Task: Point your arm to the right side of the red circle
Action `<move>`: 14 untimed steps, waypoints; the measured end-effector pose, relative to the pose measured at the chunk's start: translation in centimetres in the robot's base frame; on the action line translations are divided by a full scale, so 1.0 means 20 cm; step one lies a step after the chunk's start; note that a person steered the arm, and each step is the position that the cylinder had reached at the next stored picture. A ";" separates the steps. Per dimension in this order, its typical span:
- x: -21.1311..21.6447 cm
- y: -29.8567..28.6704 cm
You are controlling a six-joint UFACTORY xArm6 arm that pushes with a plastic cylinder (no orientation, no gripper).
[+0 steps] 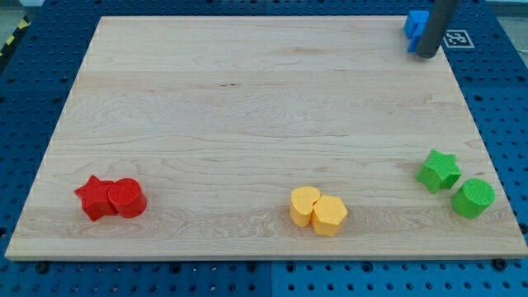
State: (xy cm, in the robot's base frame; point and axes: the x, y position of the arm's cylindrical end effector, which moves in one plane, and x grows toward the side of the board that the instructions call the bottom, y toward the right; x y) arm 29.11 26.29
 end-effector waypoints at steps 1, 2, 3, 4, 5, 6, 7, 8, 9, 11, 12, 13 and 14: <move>0.00 -0.11; 0.00 -0.50; 0.00 -0.70; 0.00 -0.70; 0.00 -0.70; 0.00 -0.71; -0.04 -1.00; -0.04 -1.49; 0.11 -2.00; 0.52 -2.30; 0.62 -2.22; 0.75 -2.22; 0.88 -2.15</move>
State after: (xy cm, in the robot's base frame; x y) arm 46.66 -16.68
